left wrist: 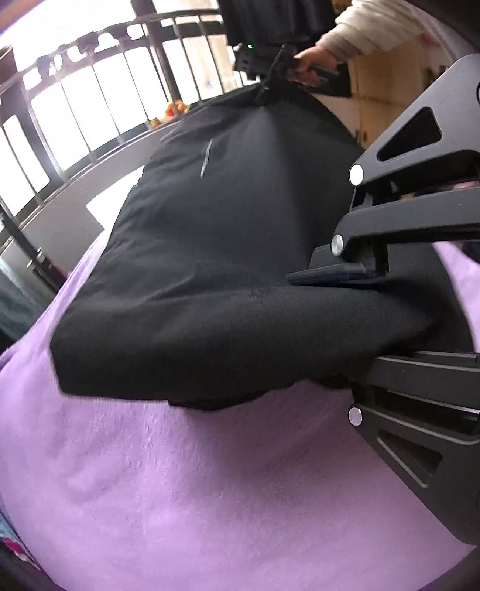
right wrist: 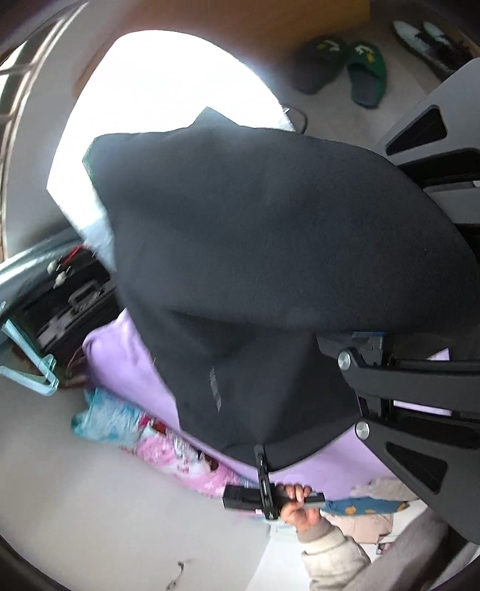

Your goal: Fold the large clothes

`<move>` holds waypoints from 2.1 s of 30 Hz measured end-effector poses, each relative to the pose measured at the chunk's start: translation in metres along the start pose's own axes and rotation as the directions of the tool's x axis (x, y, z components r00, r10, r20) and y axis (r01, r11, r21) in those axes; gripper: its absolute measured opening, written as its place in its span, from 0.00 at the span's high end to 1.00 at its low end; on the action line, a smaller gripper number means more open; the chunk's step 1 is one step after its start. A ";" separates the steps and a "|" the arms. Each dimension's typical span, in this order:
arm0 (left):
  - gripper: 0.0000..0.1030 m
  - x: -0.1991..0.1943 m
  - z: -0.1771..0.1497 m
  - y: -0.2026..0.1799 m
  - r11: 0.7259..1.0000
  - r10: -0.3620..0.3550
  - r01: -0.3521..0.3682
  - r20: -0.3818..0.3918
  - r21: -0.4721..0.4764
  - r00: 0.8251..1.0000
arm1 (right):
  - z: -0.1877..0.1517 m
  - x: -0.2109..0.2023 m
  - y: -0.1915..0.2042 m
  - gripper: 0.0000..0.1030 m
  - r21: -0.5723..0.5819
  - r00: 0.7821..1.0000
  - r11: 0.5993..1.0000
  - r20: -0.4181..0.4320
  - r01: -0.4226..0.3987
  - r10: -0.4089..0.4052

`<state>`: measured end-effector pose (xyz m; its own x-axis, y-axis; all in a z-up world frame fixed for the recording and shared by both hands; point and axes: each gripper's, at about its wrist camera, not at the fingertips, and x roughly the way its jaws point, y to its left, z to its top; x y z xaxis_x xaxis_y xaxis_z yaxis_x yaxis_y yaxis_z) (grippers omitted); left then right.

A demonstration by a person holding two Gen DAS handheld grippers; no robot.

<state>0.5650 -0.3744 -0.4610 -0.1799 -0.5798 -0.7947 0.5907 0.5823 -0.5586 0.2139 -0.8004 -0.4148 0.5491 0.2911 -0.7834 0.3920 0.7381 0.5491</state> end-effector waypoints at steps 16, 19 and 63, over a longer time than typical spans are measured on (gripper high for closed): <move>0.12 -0.039 0.014 0.056 0.937 0.324 -0.301 0.120 -0.177 0.938 | -0.014 -0.037 -0.030 0.07 0.080 0.956 0.954 0.028 0.288 -0.291; 0.06 -0.063 0.019 0.029 0.934 0.350 -0.323 0.216 -0.151 0.912 | -0.002 -0.064 0.009 0.06 -0.007 0.880 0.888 0.136 0.460 -0.454; 0.06 -0.109 -0.102 -0.184 0.844 0.459 -0.534 0.452 0.045 0.765 | -0.093 -0.085 0.218 0.06 0.033 0.751 0.815 0.367 0.579 -0.549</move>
<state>0.3954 -0.3601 -0.2960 0.4894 -0.4335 -0.7567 0.6303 0.7755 -0.0367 0.1846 -0.6075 -0.2557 0.4677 -0.4097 -0.7832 0.6620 0.7495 0.0032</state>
